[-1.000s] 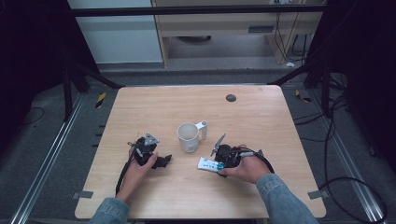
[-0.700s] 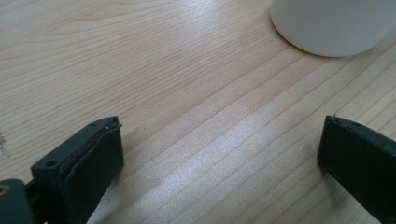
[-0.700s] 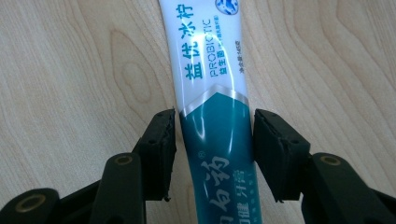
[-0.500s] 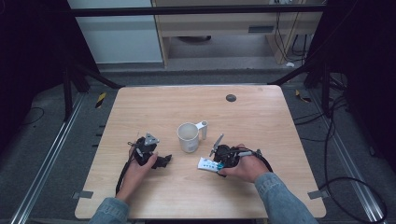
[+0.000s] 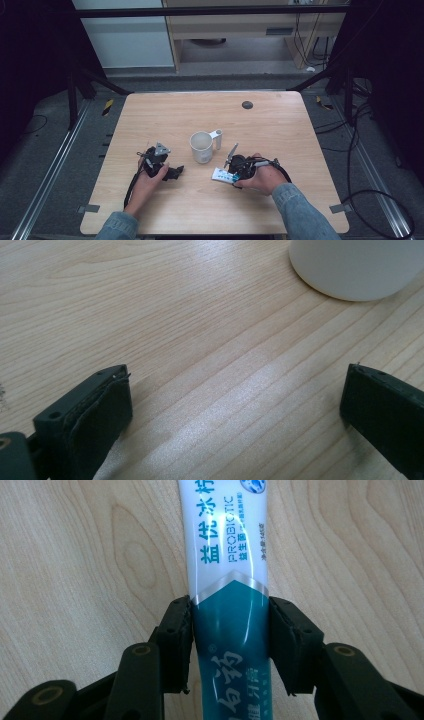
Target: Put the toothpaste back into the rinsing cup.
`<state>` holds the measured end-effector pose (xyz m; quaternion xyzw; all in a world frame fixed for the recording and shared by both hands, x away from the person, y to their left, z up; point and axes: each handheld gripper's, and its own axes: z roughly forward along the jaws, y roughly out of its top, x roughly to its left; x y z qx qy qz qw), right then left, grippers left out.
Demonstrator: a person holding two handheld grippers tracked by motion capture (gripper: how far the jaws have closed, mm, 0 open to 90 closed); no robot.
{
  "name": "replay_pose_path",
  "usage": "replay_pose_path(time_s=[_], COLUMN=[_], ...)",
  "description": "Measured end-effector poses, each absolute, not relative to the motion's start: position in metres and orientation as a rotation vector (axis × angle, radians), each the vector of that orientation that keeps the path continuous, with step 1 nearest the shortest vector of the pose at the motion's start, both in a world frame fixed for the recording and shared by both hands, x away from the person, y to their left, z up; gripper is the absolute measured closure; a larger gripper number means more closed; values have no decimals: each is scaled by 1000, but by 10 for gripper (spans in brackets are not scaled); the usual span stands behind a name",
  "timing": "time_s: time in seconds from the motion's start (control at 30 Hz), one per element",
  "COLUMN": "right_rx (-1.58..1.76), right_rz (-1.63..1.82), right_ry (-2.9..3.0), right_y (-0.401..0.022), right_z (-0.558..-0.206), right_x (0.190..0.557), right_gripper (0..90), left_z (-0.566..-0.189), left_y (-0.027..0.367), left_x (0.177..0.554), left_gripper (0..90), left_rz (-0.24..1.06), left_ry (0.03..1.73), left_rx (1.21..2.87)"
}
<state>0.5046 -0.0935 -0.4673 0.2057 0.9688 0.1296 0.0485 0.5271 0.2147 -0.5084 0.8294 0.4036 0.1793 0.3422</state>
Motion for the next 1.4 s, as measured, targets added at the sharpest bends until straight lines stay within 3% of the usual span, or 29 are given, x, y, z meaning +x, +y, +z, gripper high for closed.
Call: replay_pose_path(time_s=[0.3,0.53,1.4], right_rx=[589,621,810], right_rz=[367,400,607], right_ry=[2957,2950,2860], right_y=[-92,-97,-125], right_z=[-466,-461,-439], right_x=[504,505,507], right_gripper=[615,735,769], left_z=[-508,-508,-508], left_y=[215,215,215], left_x=[527,527,527], left_gripper=[0,0,0], left_rz=[466,466,467], left_ry=[1049,1048,1049], left_rx=[2157,2158,2157])
